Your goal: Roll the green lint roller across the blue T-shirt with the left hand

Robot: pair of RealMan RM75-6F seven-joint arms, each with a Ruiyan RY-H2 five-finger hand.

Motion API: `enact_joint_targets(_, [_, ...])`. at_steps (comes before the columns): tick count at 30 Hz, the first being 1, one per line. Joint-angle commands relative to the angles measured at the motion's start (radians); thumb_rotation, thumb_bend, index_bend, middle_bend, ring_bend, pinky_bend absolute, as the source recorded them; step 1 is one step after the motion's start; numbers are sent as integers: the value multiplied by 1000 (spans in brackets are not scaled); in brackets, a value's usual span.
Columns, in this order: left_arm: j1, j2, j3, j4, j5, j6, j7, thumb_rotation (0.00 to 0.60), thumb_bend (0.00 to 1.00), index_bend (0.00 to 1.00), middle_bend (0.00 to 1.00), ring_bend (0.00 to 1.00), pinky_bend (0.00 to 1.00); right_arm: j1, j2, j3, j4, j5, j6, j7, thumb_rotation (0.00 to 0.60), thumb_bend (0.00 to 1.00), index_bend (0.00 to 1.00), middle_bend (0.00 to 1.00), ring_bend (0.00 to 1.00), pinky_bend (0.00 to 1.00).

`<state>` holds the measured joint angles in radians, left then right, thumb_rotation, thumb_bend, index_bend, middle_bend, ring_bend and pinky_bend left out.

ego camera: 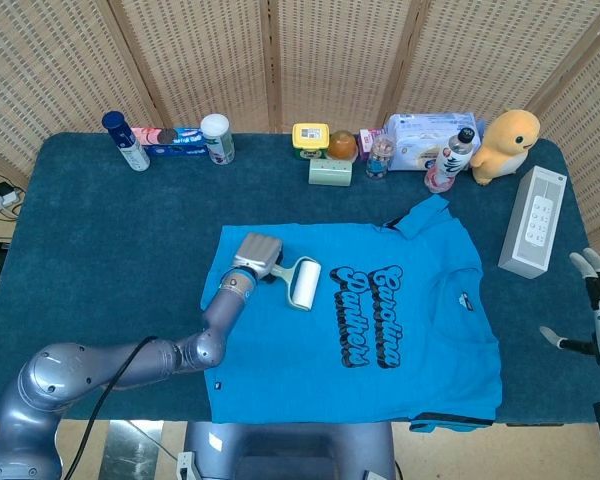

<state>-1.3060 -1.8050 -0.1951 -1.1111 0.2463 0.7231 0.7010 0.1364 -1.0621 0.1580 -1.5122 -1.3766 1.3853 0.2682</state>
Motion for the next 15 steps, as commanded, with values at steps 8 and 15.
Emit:
enact_joint_targets(8, [-42,-67,-29,54,-7,-16,14,600,897,1000,928,840,980,-2,5,3,-1,3,2,12,600,0,72,0,0,0])
enact_joint_targets(15, [-71,-110,-50,90,-12,-31,21,600,896,1000,928,840,980,-3,8,5,0,6,2,18,600,0,72,0,0,0])
